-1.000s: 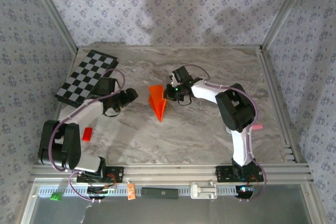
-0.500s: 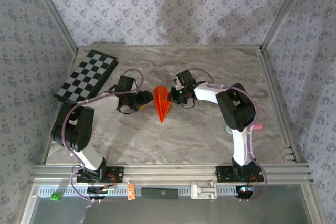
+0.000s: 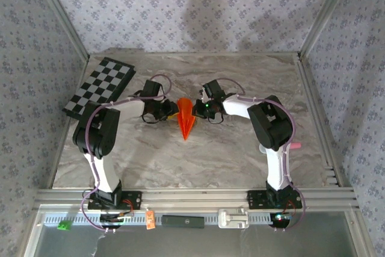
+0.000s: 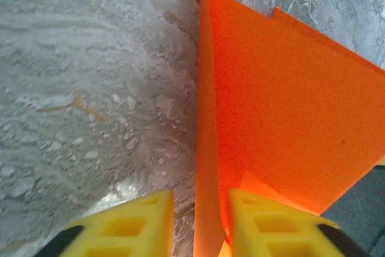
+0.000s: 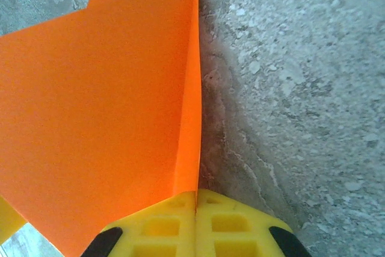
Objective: Fold a paper plane with a square sheet of paper (pick it up from the middle)
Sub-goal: Turn over the paper plane at the center of the table, then pick up the paper plane from the center of the table.
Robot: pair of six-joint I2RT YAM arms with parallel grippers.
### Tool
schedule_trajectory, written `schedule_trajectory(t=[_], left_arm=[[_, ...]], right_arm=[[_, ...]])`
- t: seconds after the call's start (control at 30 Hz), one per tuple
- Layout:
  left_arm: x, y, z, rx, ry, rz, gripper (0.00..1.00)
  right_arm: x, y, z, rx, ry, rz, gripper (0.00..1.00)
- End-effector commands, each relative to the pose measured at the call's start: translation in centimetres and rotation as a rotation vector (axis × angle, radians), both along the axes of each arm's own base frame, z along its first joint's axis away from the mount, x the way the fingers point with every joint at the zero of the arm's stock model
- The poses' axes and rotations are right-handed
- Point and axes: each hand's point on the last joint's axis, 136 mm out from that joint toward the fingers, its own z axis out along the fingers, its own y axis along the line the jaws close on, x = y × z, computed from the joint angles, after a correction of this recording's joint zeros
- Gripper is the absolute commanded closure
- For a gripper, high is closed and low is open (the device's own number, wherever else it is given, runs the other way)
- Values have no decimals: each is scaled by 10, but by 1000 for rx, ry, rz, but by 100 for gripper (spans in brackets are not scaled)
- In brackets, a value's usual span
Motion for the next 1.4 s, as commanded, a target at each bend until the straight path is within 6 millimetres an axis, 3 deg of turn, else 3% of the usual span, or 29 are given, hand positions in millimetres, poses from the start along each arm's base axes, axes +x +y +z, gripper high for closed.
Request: schedule_trajectory(t=[0.0,0.17,0.2,0.5,0.8,1.0,1.17,1.37], left_arm=[[0,-5,1,3,14,-26,82],[-2,15,-7,72,14,48,92],[-2,17,-5,75,7,60,93],[-11,30,-7,81,5,153,96],[-10,36,27,94,-59,197,69],[-28,14,50,70,-97,128,65],[-43,-14,41,81,-76,35,66],[-42,-28,24,106,-37,-13,66]], right_arm=[[-1,-6,-1,5,16,-21,94],[6,-13,0,20,6,-89,94],[-2,-19,-12,10,34,-100,94],[-2,-22,-12,28,43,-125,94],[-5,-17,-14,37,55,-107,94],[-7,-14,-13,38,59,-98,94],[-8,-13,-14,39,61,-97,94],[-9,-12,-14,39,65,-90,94]])
